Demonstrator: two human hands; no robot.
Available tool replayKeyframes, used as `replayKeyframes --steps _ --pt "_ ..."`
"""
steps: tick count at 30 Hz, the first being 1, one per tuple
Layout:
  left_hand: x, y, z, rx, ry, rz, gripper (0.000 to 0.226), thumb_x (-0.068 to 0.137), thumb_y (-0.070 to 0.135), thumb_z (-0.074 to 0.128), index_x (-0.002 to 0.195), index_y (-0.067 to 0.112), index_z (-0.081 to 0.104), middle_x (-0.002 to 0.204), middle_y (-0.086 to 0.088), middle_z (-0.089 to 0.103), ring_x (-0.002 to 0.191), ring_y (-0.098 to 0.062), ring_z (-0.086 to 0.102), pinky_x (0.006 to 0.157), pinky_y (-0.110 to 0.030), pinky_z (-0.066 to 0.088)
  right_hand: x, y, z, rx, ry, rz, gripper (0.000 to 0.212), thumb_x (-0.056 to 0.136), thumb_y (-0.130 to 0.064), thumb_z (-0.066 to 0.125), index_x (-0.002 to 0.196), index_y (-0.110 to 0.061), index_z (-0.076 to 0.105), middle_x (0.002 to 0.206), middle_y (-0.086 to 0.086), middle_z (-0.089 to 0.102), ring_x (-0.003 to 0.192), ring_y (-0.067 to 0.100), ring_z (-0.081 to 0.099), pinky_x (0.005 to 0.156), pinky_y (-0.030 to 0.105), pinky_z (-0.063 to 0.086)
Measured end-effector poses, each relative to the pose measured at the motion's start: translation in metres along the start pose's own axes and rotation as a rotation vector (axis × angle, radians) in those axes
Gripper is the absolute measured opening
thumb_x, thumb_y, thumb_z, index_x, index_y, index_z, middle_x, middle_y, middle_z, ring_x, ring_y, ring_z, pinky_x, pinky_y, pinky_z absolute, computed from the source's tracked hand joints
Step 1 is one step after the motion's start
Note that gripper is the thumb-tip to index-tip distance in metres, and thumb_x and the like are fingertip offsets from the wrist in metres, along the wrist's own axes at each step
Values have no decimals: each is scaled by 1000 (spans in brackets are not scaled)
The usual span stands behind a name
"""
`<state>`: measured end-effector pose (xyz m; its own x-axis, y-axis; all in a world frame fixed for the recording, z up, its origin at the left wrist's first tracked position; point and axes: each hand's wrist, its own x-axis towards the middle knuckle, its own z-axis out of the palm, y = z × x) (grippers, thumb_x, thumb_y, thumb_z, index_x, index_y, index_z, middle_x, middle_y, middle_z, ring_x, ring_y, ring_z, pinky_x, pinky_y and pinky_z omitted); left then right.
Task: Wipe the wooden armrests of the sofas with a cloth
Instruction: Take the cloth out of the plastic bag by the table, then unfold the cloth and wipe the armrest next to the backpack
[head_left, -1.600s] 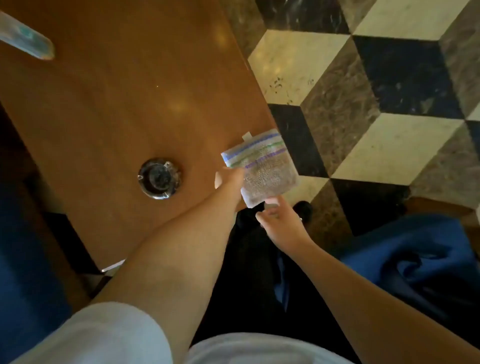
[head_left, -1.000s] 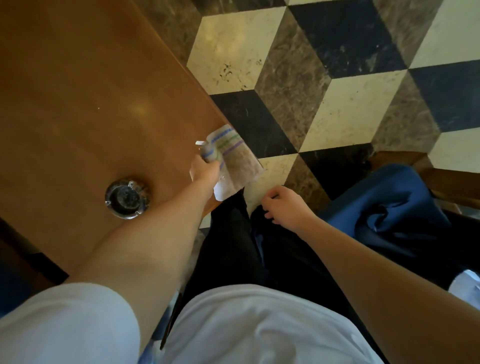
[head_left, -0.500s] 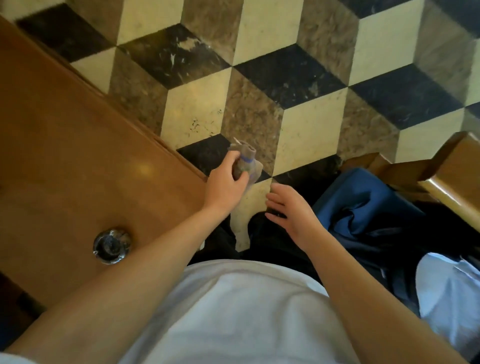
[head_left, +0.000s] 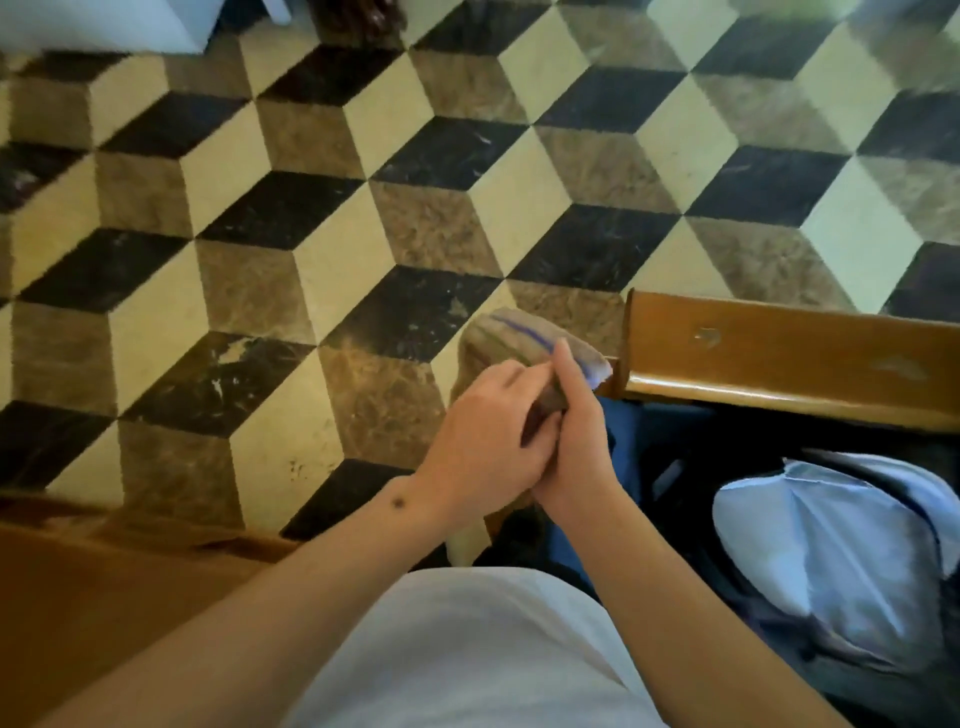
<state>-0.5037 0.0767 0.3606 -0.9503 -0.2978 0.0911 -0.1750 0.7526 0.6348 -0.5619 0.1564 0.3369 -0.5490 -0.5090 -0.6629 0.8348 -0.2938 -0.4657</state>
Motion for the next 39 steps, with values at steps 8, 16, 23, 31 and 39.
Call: replayKeyframes --steps 8,16,23,31,39 --pt "71 -16 4 -271 86 -264 28 95 36 60 121 33 52 120 8 56 108 -5 55 94 -23 47 20 -75 -28 525 2 -32 50 91 -19 64 140 -20 53 129 19 70 116 41 67 105 58 48" --pt "163 -91 20 -1489 -756 -1311 95 57 62 89 132 9 66 144 -21 57 133 -44 53 115 -61 33 65 -97 -16 595 90 -71 53 85 -22 68 137 -15 59 129 17 70 116 37 68 104 53 50" --pt "262 -140 15 -1450 -1082 -1075 46 98 47 62 128 13 68 129 -10 67 126 -32 58 112 -48 39 110 -107 15 543 186 -176 43 82 -30 70 121 -13 74 129 21 69 116 41 68 94 57 55" --pt "350 -156 8 -1005 -1215 -861 36 77 35 84 109 20 79 111 -9 77 98 -26 75 76 -37 61 147 -113 54 578 292 -216 54 78 -31 74 126 -5 70 129 26 67 114 45 67 95 58 54" --pt "401 -107 56 -888 -1215 -803 39 92 31 71 127 15 68 126 -16 70 112 -32 70 80 -39 59 182 -142 37 766 302 -282 58 89 -39 69 133 -3 61 131 29 65 117 46 65 94 60 55"
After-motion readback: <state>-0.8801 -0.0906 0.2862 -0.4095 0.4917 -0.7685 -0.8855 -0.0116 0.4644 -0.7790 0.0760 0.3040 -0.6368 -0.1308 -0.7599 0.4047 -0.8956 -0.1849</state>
